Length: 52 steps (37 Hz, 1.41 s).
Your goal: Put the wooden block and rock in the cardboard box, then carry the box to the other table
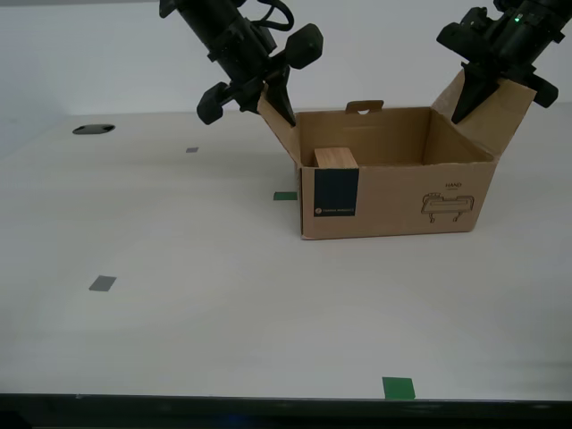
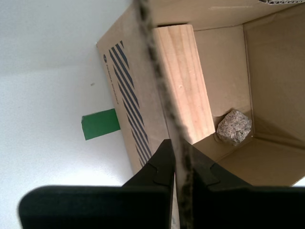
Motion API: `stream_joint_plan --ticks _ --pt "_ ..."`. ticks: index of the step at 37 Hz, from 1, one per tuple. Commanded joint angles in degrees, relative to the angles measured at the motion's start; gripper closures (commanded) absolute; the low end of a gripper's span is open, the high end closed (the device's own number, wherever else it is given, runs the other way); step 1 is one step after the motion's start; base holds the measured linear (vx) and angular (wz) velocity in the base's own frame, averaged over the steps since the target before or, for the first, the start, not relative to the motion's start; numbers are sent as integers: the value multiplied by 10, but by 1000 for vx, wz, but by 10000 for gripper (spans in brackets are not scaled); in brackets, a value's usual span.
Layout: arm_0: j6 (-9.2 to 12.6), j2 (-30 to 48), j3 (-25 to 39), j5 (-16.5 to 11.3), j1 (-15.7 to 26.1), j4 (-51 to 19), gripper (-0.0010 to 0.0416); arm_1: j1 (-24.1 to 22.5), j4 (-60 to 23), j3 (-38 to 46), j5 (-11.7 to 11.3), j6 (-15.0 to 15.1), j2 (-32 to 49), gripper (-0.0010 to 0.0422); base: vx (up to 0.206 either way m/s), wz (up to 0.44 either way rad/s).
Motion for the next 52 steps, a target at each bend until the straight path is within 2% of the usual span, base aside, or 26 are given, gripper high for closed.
stream_joint_plan --ticks 1,2,13,25,40,45,52 --pt "40 0 0 -11 1 1 401 0 0 0 -3 3 0 412 0 0" --pt "45 0 0 -11 1 2 404 0 0 0 -3 2 0 417 0 0" --pt "46 0 0 -11 3 2 406 0 -1 0 -3 -7 0 413 0 0" --pt "57 0 0 -12 3 0 406 -4 -1 0 -2 -57 0 413 0 0" --pt "64 0 0 -11 3 3 406 -22 0 0 -2 -59 0 413 0 0" --pt "66 0 0 -11 4 8 406 -20 6 0 -3 -80 0 413 0 0" --pt "73 -6 0 -11 4 7 406 -19 9 0 -2 -74 -6 413 0 0"
